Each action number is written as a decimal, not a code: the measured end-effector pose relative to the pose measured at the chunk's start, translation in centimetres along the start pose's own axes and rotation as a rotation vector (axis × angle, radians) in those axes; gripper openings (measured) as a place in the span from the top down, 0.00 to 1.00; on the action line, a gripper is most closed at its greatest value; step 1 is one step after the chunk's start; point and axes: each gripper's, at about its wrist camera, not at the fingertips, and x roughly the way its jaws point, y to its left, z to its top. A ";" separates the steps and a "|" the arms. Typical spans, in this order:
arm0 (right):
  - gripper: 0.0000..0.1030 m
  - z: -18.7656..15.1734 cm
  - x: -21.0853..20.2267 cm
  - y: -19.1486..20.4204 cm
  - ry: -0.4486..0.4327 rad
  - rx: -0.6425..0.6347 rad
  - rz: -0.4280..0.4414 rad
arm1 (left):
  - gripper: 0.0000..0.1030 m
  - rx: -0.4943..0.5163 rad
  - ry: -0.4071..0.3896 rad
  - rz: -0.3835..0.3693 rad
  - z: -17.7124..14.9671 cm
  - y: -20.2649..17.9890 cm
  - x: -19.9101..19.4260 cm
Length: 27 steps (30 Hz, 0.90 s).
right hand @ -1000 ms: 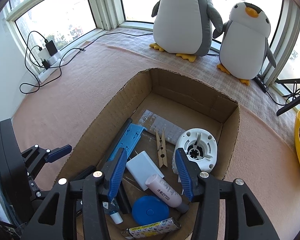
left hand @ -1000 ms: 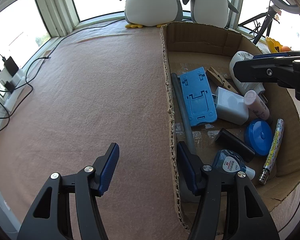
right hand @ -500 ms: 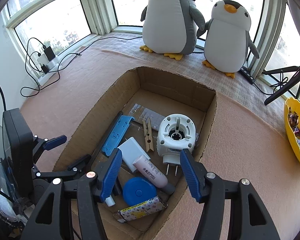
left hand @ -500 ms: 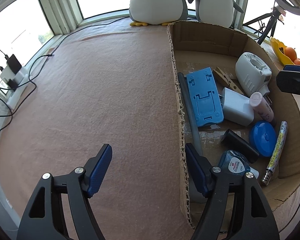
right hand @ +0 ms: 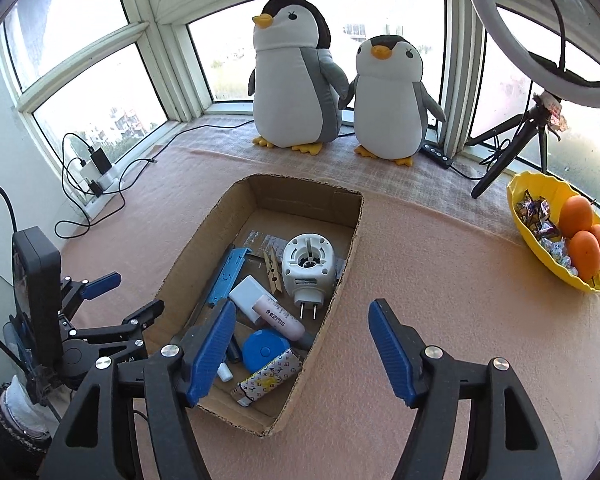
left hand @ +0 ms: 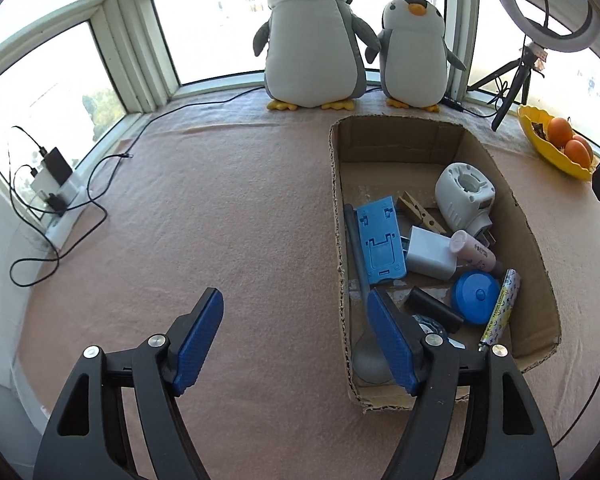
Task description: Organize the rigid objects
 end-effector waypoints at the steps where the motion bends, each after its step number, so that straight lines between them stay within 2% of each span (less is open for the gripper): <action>1: 0.35 0.1 -0.7 -0.1 -0.015 0.008 -0.003 | 0.26 -0.005 -0.016 -0.007 0.3 0.0 -0.9; 7: 0.27 0.0 -4.7 -0.1 -0.105 0.032 -0.031 | 0.23 -0.017 -0.113 -0.043 1.7 -0.5 -5.9; 13: 0.19 -1.0 -8.0 0.1 -0.198 0.054 -0.095 | 0.21 -0.015 -0.187 -0.043 1.9 -1.4 -10.1; 20: 0.16 -3.0 -10.3 -0.7 -0.244 0.131 -0.131 | 0.21 -0.011 -0.210 -0.085 1.5 -2.6 -12.3; 27: 0.16 -4.1 -11.4 -1.5 -0.260 0.164 -0.163 | 0.21 -0.021 -0.218 -0.096 1.6 -2.9 -13.1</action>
